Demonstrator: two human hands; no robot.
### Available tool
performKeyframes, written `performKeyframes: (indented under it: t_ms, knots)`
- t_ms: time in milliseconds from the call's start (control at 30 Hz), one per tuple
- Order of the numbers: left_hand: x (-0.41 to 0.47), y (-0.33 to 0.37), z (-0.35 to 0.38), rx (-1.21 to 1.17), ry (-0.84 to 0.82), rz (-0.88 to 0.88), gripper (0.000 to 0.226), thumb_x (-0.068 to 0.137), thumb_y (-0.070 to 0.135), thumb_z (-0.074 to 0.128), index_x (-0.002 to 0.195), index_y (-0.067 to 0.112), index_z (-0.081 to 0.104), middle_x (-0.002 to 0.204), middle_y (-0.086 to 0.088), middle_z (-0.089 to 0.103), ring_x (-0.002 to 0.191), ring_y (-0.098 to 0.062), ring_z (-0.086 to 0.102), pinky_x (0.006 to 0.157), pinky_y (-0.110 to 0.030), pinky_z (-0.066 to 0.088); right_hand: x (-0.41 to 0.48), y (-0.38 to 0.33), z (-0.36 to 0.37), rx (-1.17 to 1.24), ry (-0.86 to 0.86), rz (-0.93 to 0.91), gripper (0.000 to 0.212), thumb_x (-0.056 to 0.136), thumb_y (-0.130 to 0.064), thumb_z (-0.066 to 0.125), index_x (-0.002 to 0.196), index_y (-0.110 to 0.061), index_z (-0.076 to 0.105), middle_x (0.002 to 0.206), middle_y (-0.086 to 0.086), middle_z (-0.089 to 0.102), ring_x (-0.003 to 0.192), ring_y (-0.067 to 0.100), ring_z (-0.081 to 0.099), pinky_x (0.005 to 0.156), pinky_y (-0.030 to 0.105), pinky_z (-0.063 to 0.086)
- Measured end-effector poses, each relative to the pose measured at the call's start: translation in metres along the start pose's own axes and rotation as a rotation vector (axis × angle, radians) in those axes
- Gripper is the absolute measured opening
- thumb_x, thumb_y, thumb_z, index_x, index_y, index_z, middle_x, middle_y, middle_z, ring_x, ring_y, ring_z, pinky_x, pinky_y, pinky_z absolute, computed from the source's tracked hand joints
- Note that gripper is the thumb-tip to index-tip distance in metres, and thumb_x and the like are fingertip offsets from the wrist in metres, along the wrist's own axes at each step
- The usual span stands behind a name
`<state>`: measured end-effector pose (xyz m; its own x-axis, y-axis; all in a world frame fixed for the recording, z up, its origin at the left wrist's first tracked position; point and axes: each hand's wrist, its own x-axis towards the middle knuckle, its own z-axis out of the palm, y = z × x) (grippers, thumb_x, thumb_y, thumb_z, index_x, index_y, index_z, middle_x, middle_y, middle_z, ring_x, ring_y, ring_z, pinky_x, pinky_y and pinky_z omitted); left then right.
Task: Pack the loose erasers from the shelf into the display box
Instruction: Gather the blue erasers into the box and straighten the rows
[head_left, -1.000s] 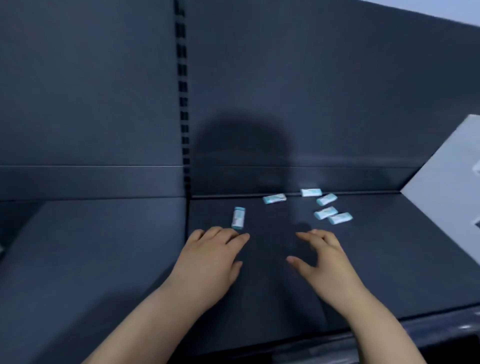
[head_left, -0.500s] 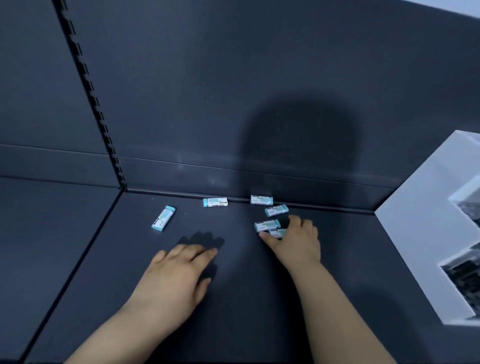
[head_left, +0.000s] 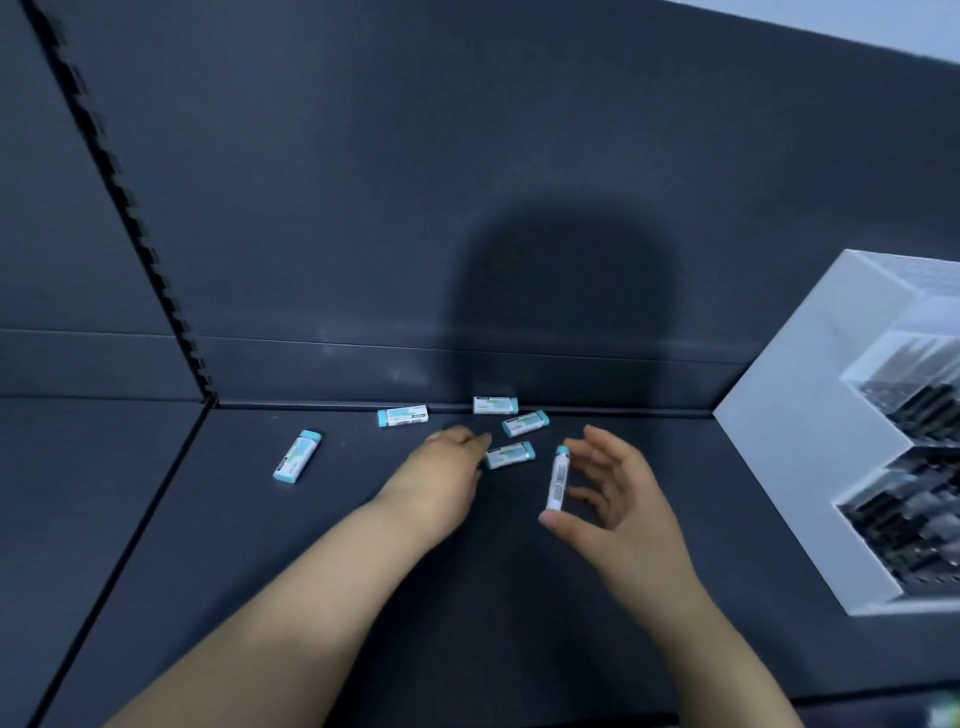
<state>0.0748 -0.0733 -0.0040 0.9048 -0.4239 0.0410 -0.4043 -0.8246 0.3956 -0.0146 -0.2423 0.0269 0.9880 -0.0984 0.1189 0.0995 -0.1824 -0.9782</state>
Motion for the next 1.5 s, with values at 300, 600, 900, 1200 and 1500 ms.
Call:
performKeyframes:
  t_ms: [300,600,900,1200,1500]
  knots:
    - [0.011,0.023,0.007,0.097,-0.187,-0.170,0.040,0.089,0.027,0.054,0.125,0.012,0.047,0.123,-0.012,0.048,0.110,-0.029,0.051,0.090,-0.034,0.044,-0.008,0.014,-0.016,-0.188,0.070,0.069,0.078,0.064,0.001,0.079,0.116,-0.045,0.042,0.118,-0.015,0.057,0.108,-0.004,0.054,0.086,0.021,0.047]
    - [-0.012,-0.002,-0.026,0.186,-0.394,0.062,0.088,0.078,0.040,0.069,0.146,0.031,0.014,0.152,0.007,0.019,0.138,-0.019,0.020,0.112,-0.032,0.023,0.014,0.037,-0.002,-0.659,-0.250,0.130,0.079,0.069,-0.018,0.076,0.135,-0.033,0.035,0.126,-0.017,0.040,0.126,0.006,0.038,0.105,0.025,0.036]
    - [-0.014,0.001,-0.019,0.024,-0.228,0.009,0.066,0.070,0.037,0.072,0.128,0.032,0.042,0.126,0.007,0.036,0.122,-0.012,0.034,0.103,-0.024,0.033,0.037,0.036,0.005,-0.702,-0.356,0.079,0.068,0.063,-0.031,0.082,0.123,-0.029,0.049,0.116,-0.013,0.040,0.115,0.007,0.039,0.101,0.018,0.033]
    - [-0.079,-0.032,-0.058,0.059,0.110,0.012,0.073,0.076,0.039,0.063,0.140,0.033,0.029,0.137,0.014,0.033,0.127,-0.008,0.031,0.105,-0.025,0.025,0.028,-0.007,0.082,-0.562,-0.333,-0.074,0.065,0.063,-0.026,0.082,0.119,-0.033,0.049,0.115,-0.018,0.044,0.100,-0.003,0.046,0.091,0.011,0.037]
    - [-0.175,-0.142,-0.124,0.125,0.277,0.035,0.065,0.069,0.041,0.072,0.129,0.031,0.049,0.124,0.010,0.050,0.114,-0.016,0.046,0.090,-0.031,0.034,-0.019,-0.054,0.228,-0.572,-0.282,-0.164,0.068,0.065,-0.029,0.081,0.126,-0.023,0.050,0.116,-0.017,0.042,0.114,0.006,0.044,0.103,0.025,0.038]
